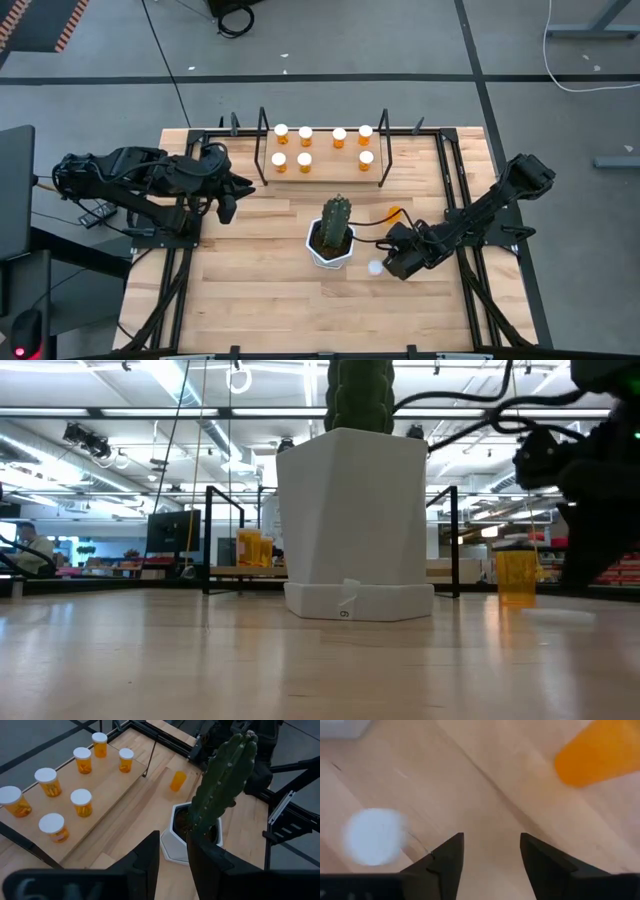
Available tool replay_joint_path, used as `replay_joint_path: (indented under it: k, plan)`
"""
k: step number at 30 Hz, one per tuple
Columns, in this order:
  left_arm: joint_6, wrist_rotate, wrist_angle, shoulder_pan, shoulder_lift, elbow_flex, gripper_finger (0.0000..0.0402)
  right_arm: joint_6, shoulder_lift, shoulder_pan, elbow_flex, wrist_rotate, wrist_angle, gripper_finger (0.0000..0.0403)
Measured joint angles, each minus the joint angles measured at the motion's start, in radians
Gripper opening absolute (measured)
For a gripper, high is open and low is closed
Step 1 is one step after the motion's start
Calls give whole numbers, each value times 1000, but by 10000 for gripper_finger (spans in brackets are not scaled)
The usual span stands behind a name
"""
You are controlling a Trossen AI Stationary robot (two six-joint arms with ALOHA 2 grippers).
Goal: Pick and place medicine bottles onto shelf by color
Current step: Close the orange medicine bottle
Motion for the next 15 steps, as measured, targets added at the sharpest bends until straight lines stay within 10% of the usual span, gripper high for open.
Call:
replay_joint_path:
  k: [15]
  plan:
    - [0, 0, -4, 0, 0, 0, 105, -190, 0, 35, 208, -68, -23, 179]
